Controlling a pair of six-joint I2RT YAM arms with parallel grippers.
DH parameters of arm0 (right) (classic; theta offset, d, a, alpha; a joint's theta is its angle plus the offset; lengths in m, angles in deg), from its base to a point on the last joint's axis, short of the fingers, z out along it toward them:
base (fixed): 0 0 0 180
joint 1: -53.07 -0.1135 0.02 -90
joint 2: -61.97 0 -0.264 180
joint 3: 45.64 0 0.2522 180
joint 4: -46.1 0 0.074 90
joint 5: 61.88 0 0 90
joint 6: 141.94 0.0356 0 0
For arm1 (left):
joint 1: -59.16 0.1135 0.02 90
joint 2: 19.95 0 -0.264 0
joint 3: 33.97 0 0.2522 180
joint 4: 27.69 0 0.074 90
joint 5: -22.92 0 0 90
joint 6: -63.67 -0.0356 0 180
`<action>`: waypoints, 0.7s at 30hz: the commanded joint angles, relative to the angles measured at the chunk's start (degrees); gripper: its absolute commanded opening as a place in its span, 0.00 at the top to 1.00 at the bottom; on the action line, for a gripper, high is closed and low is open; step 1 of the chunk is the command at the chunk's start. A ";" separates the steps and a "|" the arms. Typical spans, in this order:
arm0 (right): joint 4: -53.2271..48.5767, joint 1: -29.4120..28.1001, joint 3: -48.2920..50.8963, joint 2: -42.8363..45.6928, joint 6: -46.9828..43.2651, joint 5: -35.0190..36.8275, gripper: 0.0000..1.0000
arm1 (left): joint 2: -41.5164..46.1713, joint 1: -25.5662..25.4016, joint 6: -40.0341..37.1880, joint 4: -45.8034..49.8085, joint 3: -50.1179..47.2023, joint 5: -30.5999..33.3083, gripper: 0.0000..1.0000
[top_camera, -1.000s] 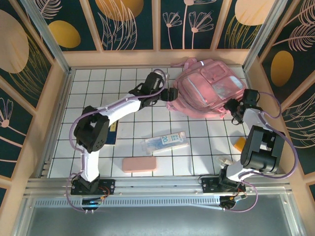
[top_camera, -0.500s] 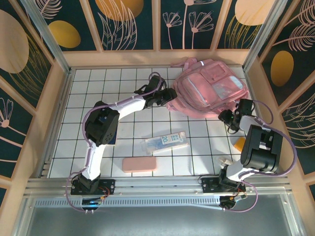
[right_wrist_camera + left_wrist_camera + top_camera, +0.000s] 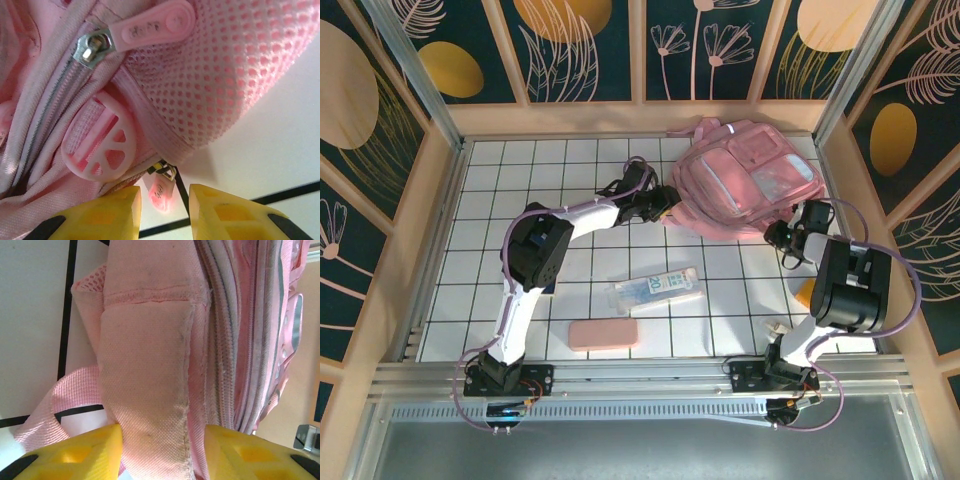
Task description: Pack books, pencil case, and school supplies into a backpack
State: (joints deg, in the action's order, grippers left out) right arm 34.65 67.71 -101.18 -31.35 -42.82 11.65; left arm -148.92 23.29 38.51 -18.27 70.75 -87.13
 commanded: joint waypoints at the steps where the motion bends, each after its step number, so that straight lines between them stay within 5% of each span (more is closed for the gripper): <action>1: 5.86 -0.28 1.08 -1.65 -2.45 -1.39 0.69 | -2.44 0.36 1.78 -2.09 0.90 -1.83 0.53; 8: 10.86 -0.28 3.21 -2.66 -3.94 -3.89 0.77 | -4.47 0.96 2.57 -4.32 -1.57 -1.54 0.58; 16: 12.82 -0.39 5.48 0.68 -4.84 -4.05 1.00 | -4.55 2.45 1.00 -4.78 -3.06 -0.06 0.60; 18: 10.66 -1.32 4.94 1.82 -4.72 -3.02 1.00 | -5.10 2.57 0.99 -5.79 -3.14 -0.41 0.70; 21: 5.78 -4.55 3.28 3.30 -4.26 0.06 1.00 | -3.57 2.68 -0.11 -7.80 -5.35 1.04 0.98</action>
State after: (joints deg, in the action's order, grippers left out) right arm 44.27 66.15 -96.37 -30.80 -46.97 9.93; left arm -152.02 24.95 39.08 -24.91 67.93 -88.11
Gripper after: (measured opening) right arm 0.043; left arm 0.088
